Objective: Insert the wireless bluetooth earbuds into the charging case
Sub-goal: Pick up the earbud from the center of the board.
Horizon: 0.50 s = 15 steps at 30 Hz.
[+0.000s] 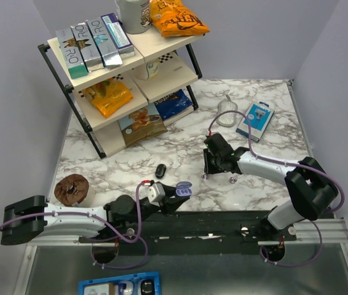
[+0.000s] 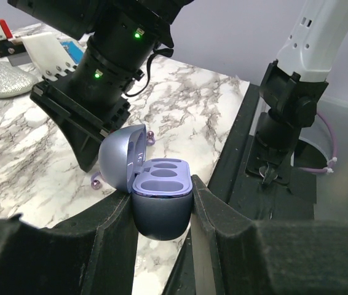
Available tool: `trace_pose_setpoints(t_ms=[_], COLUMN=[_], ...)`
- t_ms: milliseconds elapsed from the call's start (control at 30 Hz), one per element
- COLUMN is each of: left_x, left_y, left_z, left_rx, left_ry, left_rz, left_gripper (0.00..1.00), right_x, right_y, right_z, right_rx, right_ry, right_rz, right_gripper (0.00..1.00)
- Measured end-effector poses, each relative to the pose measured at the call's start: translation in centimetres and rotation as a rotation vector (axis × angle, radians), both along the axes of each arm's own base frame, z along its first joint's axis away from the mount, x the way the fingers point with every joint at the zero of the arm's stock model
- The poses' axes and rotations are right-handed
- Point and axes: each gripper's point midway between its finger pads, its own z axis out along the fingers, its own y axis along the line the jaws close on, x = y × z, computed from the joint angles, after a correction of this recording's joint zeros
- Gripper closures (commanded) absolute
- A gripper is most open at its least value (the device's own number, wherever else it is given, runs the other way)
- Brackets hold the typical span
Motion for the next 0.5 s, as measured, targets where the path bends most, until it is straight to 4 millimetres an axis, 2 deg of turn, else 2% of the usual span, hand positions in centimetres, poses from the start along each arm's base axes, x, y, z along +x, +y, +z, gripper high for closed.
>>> trace_pose_setpoints(t_ms=[133, 500], left_x=[0.0, 0.1], left_y=[-0.1, -0.3], left_z=[-0.4, -0.6], left_rx=[0.014, 0.017], left_ry=[0.003, 0.005], left_rz=[0.000, 0.000], left_gripper=[1.00, 1.00], right_x=[-1.1, -1.5], right_y=[-0.6, -0.2], right_z=[-1.1, -1.0], right_rx=[-0.009, 0.031], right_ry=[0.033, 0.025], right_rz=[0.009, 0.024], right_gripper=[0.61, 0.60])
